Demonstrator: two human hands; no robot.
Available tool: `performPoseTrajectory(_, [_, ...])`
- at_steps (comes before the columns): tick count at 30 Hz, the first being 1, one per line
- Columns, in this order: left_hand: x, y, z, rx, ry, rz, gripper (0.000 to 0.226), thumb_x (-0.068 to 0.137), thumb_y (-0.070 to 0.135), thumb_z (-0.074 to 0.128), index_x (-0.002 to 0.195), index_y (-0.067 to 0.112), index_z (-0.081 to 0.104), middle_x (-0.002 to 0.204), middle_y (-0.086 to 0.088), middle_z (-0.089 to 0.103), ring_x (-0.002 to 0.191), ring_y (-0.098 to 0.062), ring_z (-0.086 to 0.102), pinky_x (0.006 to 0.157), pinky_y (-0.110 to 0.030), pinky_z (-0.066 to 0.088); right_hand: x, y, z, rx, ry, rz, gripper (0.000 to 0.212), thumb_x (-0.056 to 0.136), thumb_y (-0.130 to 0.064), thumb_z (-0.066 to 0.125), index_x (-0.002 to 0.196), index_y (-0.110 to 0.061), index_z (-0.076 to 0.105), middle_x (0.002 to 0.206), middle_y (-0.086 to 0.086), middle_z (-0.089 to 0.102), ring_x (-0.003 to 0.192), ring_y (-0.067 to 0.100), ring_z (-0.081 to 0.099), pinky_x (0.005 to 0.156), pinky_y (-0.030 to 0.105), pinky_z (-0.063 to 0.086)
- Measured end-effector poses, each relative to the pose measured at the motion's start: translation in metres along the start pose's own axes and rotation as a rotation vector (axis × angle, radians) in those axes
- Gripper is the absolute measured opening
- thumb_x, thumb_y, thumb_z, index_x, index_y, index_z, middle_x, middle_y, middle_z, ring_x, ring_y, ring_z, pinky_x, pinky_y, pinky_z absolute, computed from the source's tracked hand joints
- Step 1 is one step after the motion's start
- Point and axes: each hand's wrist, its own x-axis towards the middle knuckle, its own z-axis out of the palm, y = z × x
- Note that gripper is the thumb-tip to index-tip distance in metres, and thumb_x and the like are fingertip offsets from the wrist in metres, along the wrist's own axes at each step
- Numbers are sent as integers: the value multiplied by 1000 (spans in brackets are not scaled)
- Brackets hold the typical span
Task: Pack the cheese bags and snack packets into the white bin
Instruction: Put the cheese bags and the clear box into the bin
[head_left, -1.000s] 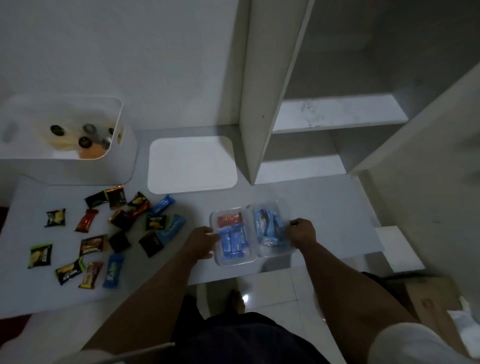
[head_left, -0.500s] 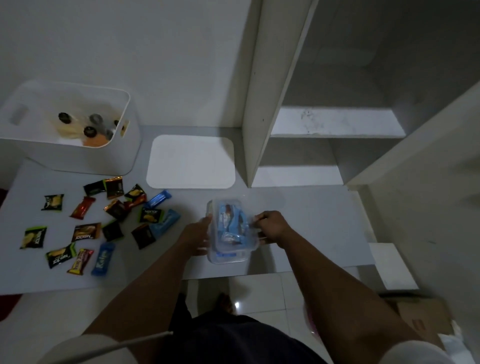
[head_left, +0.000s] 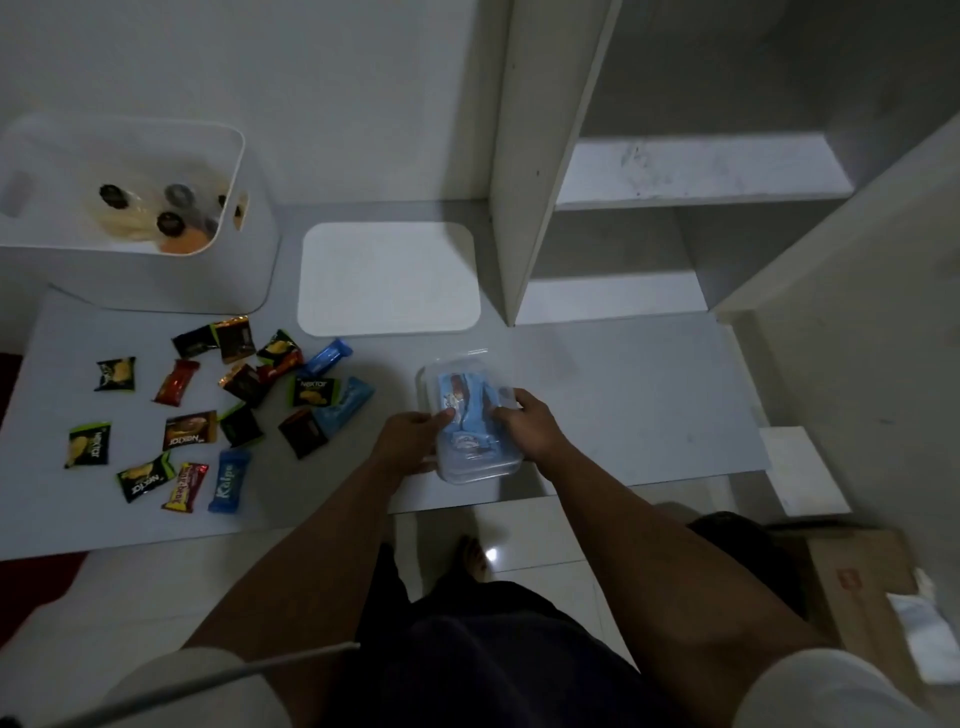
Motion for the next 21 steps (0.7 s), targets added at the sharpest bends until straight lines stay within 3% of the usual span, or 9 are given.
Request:
performPoseTrajectory(3, [-5, 5, -6, -4, -23, 16, 41, 90, 39, 76, 110, 3, 69, 106, -16, 75, 92, -28, 74, 73, -38, 64, -1, -4, 2, -37, 4, -42, 43, 101, -21, 59, 142, -11, 52, 137, 13, 63, 99, 19, 65, 70, 17, 51])
performPoseTrajectory(7, [-11, 22, -21, 25, -13, 110, 21, 91, 37, 75, 90, 15, 72, 99, -13, 78, 89, -26, 76, 85, -48, 63, -5, -31, 14, -57, 6, -104, 52, 104, -26, 54, 151, -12, 40, 149, 11, 52, 124, 28, 60, 97, 31, 53])
performPoseTrajectory(9, [-9, 38, -35, -23, 15, 130, 23, 86, 39, 79, 86, 17, 73, 94, -9, 78, 89, -26, 77, 85, -51, 62, -6, -57, 21, -39, 19, -191, 48, 104, -21, 55, 148, -11, 40, 140, 8, 54, 120, 24, 61, 94, 26, 53])
performPoseTrajectory(11, [4, 53, -58, -73, 48, 156, 41, 69, 51, 85, 88, 16, 75, 95, -8, 79, 92, -28, 76, 88, -54, 61, 0, -88, 32, -41, 19, -293, 43, 103, -19, 58, 142, -13, 43, 134, 3, 55, 111, 18, 62, 85, 19, 55])
performPoseTrajectory(13, [24, 70, -90, -105, 77, 215, 69, 52, 65, 84, 98, 14, 75, 100, -9, 79, 94, -30, 76, 90, -56, 60, 10, -124, 48, -71, 25, -344, 62, 101, -28, 61, 154, -14, 32, 144, 1, 49, 121, 19, 58, 99, 32, 55])
performPoseTrajectory(15, [17, 102, -122, -101, 122, 290, 64, 63, 64, 84, 102, 14, 75, 101, -7, 79, 92, -28, 77, 86, -54, 61, 17, -164, 64, -116, 26, -400, 71, 101, -33, 60, 159, -16, 24, 152, 1, 44, 129, 18, 53, 110, 39, 48])
performPoseTrajectory(18, [-18, 156, -176, -100, 161, 379, 46, 83, 51, 78, 107, 12, 75, 102, -9, 77, 92, -26, 76, 76, -41, 65, 24, -230, 97, -184, 26, -490, 73, 103, -36, 56, 162, -19, 16, 162, 5, 34, 140, 21, 45, 115, 33, 40])
performPoseTrajectory(21, [-27, 196, -237, -82, 229, 434, 45, 87, 51, 75, 104, 9, 74, 100, -11, 77, 89, -27, 75, 72, -35, 63, 30, -294, 140, -218, 23, -544, 77, 100, -45, 56, 162, -30, 12, 164, 6, 32, 142, 28, 46, 115, 47, 43])
